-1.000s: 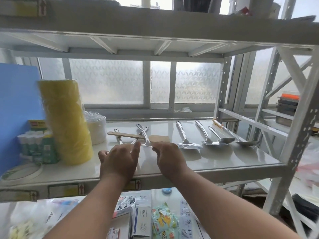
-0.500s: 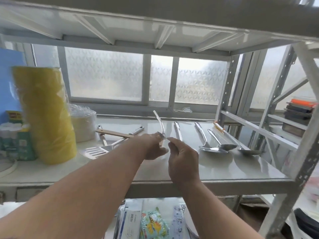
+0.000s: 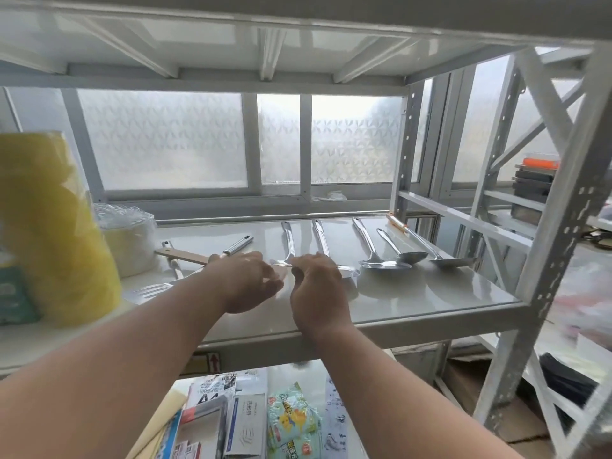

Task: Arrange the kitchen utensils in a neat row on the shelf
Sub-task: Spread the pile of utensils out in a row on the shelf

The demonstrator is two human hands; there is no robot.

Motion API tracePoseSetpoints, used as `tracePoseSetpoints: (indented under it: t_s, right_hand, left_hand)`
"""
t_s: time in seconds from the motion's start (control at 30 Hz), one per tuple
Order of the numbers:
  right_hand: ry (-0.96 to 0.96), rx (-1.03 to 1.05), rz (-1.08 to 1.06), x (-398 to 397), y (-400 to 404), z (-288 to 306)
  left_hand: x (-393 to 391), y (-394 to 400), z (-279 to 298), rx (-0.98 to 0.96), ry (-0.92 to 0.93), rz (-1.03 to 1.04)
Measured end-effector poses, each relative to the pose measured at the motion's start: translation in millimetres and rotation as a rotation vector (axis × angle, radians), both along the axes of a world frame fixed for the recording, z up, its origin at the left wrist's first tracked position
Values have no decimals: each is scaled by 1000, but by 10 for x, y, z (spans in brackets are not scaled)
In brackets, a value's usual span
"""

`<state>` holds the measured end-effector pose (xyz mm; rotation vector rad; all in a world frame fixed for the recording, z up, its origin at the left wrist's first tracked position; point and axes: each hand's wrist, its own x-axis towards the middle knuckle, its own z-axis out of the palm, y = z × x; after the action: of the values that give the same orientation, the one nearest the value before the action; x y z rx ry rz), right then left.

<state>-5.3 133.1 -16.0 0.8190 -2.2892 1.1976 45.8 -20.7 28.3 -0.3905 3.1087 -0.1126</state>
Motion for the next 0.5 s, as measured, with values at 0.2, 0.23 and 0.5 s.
tracePoseSetpoints:
  t_s: [0.2, 0.23, 0.5]
  right_hand:
    - [8, 271, -184, -39, -55, -32]
    - [-19, 330, -186, -30, -58, -17]
    - [-179, 311, -149, 96, -25, 87]
  left_hand:
    - [364, 43, -38, -237, 61, 35]
    - [425, 21, -59, -258, 59, 42]
    - [635, 216, -215, -121, 234, -17]
